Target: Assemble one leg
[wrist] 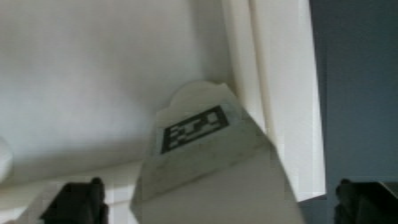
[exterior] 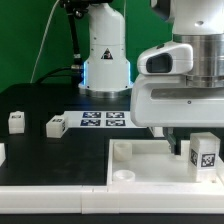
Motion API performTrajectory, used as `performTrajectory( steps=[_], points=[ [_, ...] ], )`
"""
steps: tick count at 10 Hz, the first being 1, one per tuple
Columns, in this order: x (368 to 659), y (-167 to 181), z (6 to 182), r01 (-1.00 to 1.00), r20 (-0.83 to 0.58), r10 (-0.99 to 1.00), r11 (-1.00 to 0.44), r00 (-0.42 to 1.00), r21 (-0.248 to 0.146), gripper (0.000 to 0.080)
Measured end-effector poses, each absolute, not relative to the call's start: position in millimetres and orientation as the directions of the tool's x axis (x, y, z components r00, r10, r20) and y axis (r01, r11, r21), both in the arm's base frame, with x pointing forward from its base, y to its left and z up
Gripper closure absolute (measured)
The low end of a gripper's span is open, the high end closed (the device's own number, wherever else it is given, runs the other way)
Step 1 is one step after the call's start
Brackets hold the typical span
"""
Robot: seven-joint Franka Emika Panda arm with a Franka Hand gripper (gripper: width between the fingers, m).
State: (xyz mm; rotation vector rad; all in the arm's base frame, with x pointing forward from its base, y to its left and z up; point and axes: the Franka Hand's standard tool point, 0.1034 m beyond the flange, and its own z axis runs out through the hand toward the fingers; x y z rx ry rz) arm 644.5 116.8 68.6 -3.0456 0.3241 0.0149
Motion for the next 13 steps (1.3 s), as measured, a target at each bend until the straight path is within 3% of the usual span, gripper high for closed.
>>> performTrajectory(
  steps=[2,5,6,7,8,13],
  points=[
    [644.5,115.4,68.3,0.008,0.001,0.008,-0.997,1.000,-0.073,0.0150],
    [644.7,115.3,68.3,0.017,0.002,0.017,-0.997,1.000,-0.073,0.0195],
    [644.7,115.3,68.3,0.016,0.002,0.016,-0.997,1.000,-0.073,0.0374],
    [644.7,115.3,68.4,-0.009,0.000,-0.009,-0.997,1.000,-0.074,0.0374],
    [644.7,115.3,68.4,-0.021,-0.001,-0.021,-0.997,1.000,-0.074,0.0509],
    [644.7,111.6,67.7,-0.517,-0.047,-0.515,-0.853,0.856,-0.075,0.0509]
  ],
)
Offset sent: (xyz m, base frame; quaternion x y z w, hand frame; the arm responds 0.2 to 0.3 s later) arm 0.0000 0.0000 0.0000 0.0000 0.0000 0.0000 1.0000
